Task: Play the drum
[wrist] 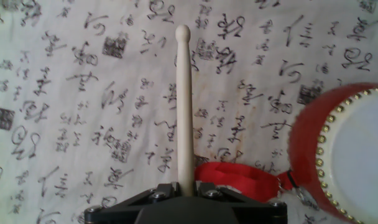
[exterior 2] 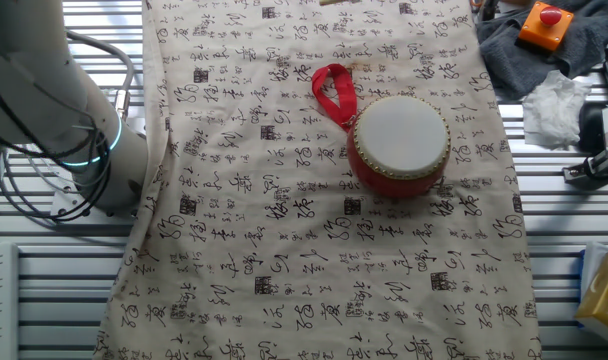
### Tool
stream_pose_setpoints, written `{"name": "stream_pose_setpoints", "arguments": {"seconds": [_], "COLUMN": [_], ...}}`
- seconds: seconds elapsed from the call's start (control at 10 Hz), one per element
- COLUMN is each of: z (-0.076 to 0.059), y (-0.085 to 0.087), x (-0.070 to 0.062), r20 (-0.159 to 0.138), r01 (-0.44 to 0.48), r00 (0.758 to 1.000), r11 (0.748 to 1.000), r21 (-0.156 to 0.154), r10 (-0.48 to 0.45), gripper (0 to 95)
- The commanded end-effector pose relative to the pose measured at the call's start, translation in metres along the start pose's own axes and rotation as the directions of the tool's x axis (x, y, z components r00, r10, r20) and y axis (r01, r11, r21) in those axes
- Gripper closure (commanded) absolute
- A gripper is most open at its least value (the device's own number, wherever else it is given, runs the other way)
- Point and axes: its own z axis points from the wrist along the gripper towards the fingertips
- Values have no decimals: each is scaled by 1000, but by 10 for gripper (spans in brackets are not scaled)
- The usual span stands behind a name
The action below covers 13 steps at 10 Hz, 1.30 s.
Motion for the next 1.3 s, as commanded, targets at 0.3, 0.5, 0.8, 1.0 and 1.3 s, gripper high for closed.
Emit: {"name": "stream_pose_setpoints", "arguments": {"seconds": [0.3, 0.5, 0.8, 1.0, 1.3], "z": [13, 19, 22, 23, 32], "y": [-2, -3, -3, -3, -3], "x": [1, 1, 2, 2, 2], "r20": [-1, 2, 3, 3, 11], "r01": [0, -27, -151, -207, -221], "r00": [1000, 1000, 989, 978, 975], "r11": [1000, 1000, 989, 978, 975], "r21": [7, 10, -5, -13, -15], "r10": [0, 27, 151, 207, 221], "gripper": [950, 950, 950, 950, 950]}}
